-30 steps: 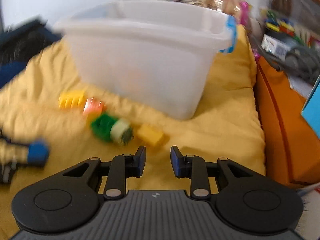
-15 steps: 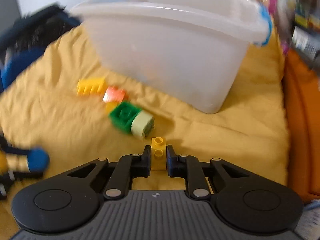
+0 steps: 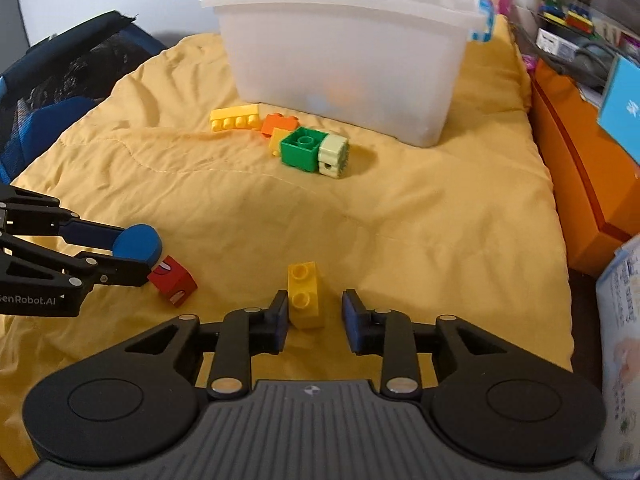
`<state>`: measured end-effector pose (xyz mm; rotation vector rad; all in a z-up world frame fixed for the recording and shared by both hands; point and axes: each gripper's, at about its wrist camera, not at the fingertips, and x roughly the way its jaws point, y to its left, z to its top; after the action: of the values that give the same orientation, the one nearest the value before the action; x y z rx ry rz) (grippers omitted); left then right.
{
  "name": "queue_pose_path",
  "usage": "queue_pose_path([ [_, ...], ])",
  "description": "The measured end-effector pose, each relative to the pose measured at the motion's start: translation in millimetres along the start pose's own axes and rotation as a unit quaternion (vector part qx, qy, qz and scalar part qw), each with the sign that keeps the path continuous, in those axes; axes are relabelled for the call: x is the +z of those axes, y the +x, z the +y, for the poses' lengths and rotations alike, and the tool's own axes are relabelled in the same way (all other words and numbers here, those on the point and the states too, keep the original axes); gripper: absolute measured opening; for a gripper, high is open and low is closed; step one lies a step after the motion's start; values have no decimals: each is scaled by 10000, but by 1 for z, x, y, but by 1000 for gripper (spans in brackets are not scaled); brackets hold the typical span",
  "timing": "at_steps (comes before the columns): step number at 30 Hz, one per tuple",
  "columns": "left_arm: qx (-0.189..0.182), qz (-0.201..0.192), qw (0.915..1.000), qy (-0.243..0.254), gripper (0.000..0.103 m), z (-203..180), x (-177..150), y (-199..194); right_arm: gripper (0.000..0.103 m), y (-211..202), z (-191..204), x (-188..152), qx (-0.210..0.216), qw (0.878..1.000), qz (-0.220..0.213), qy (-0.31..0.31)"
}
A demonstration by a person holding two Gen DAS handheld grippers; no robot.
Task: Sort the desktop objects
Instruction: 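Grasp the blue round disc with left tool while right tool grasps small yellow brick, then carry the disc and yellow brick over the bin and open both tools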
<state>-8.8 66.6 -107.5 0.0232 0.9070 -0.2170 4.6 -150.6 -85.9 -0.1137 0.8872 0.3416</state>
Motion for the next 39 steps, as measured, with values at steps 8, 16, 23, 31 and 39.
queue_pose_path([
  [8, 51, -325, 9994, -89, 42, 3, 10, -16, 17, -2, 14, -1, -171, 9992, -20, -365],
  [16, 178, -1143, 9933, 72, 42, 3, 61, -50, 17, -25, 6, 31, -312, 9976, -473, -392],
  [23, 339, -1799, 9827, 282, 42, -2, 133, -60, 17, -39, -10, 91, -587, 9908, -1153, -403],
  [31, 405, -1712, 9842, 216, 42, 11, 201, -37, 17, -29, -22, 164, -720, 9855, -1429, -571],
  [39, 626, -1163, 9909, 278, 42, 21, 234, 5, 18, 7, -41, 216, -402, 9950, -906, -125],
])
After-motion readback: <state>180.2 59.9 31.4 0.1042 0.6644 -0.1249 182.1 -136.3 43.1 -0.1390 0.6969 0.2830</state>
